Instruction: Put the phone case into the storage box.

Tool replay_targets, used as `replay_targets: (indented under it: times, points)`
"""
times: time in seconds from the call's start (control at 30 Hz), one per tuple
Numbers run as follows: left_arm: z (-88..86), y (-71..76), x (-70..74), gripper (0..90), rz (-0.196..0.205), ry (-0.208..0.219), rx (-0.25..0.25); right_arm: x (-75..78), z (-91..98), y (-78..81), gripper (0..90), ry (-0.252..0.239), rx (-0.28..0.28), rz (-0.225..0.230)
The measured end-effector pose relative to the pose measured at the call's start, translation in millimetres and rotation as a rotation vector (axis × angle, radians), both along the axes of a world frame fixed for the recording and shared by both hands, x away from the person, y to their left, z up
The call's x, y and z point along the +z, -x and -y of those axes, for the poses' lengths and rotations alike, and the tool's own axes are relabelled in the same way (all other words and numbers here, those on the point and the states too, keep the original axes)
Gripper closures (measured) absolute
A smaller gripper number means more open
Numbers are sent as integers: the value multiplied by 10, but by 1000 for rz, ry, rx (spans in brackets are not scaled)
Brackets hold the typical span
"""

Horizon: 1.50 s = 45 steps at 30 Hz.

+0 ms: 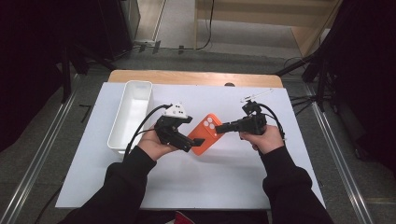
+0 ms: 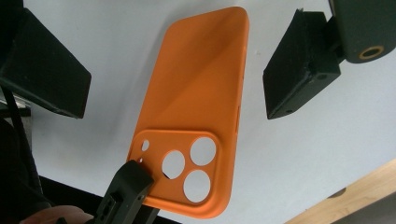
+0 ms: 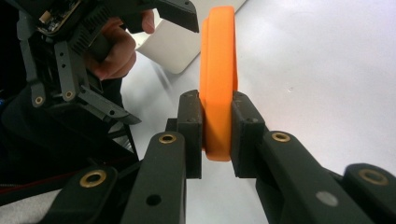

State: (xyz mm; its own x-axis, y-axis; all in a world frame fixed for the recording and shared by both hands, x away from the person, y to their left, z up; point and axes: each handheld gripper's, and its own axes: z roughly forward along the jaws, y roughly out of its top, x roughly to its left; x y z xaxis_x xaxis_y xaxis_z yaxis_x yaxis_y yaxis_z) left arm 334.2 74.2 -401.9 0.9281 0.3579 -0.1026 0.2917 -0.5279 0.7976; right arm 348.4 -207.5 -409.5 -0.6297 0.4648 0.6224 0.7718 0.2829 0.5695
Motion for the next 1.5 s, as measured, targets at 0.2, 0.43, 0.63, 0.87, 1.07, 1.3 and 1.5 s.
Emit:
replay_targets:
  times: [0.2,0.43,0.63,0.87,1.07,1.3,1.5]
  points:
    - [26,8,-14,77,17,24,23,48,7,6,763,-12,-23,-3]
    - [64,19,-41,76,25,38,36,88,-15,2,764,-24,-41,-25]
    - [89,11,-56,5,13,41,49,97,-23,-7,764,-26,-53,-34]
    - [133,17,-81,4,44,53,48,114,-60,-22,765,-21,-61,-50]
    - [167,14,-115,4,77,41,66,104,-84,-45,765,-19,-74,-66]
    - [194,3,-144,4,84,33,65,97,-103,-57,765,-18,-85,-83]
    - [236,-18,-195,4,102,12,90,99,-113,-59,765,-16,-91,-88]
